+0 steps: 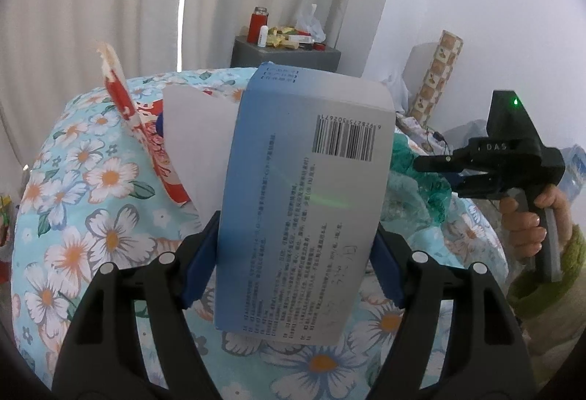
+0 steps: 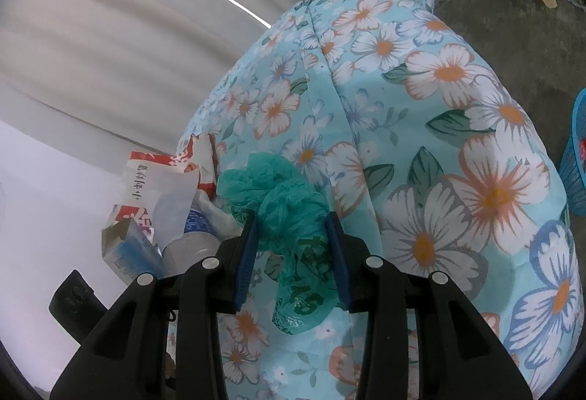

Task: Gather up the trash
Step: 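Lift the blue-white box with the left tool while the right tool lifts the green bag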

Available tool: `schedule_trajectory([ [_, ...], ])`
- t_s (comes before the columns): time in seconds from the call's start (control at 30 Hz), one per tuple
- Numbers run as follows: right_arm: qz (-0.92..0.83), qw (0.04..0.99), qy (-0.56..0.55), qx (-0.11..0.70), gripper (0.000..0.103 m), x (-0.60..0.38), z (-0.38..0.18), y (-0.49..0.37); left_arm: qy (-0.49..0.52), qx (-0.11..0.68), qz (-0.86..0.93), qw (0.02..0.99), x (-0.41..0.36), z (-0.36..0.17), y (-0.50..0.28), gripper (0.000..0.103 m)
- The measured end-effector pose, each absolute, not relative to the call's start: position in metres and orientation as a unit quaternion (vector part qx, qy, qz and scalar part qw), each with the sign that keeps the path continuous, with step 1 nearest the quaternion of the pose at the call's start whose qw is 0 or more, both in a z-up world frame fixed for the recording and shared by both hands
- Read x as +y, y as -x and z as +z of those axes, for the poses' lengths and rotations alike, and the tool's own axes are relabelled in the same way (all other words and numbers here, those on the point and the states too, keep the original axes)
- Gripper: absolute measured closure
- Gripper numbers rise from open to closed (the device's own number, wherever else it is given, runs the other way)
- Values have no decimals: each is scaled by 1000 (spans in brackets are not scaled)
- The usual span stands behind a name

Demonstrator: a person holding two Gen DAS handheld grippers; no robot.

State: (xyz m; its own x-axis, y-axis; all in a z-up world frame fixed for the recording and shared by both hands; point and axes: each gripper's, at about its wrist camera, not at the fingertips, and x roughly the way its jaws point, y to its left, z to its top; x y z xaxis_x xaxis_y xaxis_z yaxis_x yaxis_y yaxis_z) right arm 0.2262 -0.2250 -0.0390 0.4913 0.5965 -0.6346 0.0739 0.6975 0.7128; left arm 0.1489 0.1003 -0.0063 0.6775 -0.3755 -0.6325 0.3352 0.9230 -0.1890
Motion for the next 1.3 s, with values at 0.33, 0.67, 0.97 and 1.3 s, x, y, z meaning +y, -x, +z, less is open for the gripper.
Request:
schedule_trajectory([
  [0.33, 170, 785, -368, 468, 66, -233, -38, -221, 43, 340, -192, 920, 113, 7, -144, 33],
  [0.67, 179, 785, -378, 458, 66, -240, -36, -217, 33, 333, -192, 923, 109, 19, -144, 34],
  [0.97, 188, 785, -388, 446, 66, -247, -31, -211, 25, 317, -205, 925, 107, 37, -142, 34],
  [1.3, 196, 787, -398, 429, 66, -257, -24, -201, 23, 305, -222, 926, 97, 53, -138, 34],
])
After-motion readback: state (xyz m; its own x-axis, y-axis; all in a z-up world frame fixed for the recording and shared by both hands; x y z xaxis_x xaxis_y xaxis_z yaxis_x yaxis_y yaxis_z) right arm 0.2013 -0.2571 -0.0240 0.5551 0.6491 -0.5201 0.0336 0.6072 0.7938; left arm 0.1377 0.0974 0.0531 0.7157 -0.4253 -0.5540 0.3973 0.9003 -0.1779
